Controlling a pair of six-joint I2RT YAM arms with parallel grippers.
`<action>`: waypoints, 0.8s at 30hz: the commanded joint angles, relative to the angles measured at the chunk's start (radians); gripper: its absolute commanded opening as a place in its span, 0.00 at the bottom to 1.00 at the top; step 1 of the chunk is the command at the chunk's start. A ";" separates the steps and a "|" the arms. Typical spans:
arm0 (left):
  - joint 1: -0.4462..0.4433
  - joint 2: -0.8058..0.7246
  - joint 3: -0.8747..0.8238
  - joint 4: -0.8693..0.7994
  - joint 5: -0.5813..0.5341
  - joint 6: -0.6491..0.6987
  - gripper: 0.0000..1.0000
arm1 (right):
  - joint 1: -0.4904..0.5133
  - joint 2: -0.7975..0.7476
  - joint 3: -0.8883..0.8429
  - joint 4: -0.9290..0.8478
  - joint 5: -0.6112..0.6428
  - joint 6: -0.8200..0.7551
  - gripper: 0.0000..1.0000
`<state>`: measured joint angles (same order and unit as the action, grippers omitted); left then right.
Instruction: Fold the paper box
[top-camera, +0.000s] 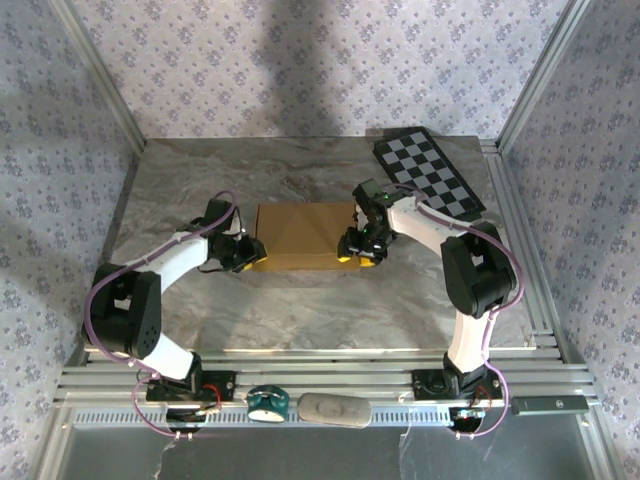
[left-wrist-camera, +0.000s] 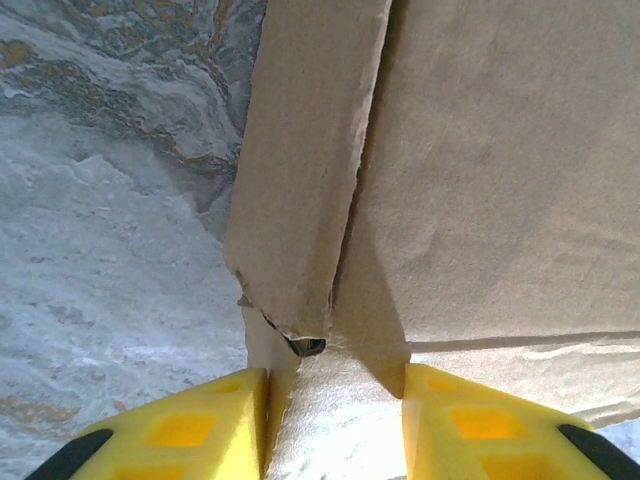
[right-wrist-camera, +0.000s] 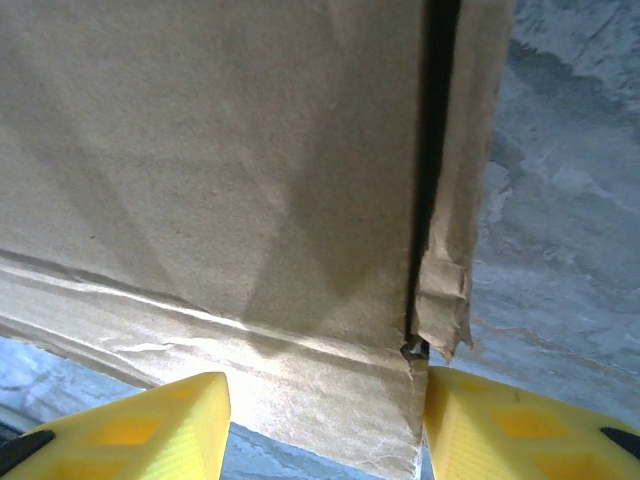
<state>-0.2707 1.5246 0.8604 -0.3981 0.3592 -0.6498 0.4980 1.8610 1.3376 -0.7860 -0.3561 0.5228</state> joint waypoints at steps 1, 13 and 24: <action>0.000 0.014 -0.034 0.018 0.004 -0.026 0.36 | 0.015 0.010 0.030 -0.066 0.058 -0.047 0.53; 0.013 -0.003 -0.035 0.007 -0.021 -0.024 0.34 | 0.043 -0.003 0.052 -0.088 0.186 -0.119 0.49; 0.029 0.022 -0.011 -0.042 -0.052 -0.006 0.36 | 0.047 -0.043 -0.028 -0.006 0.259 -0.185 0.44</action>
<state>-0.2600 1.5246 0.8429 -0.3664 0.3782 -0.6640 0.5480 1.8515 1.3361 -0.7998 -0.1478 0.3733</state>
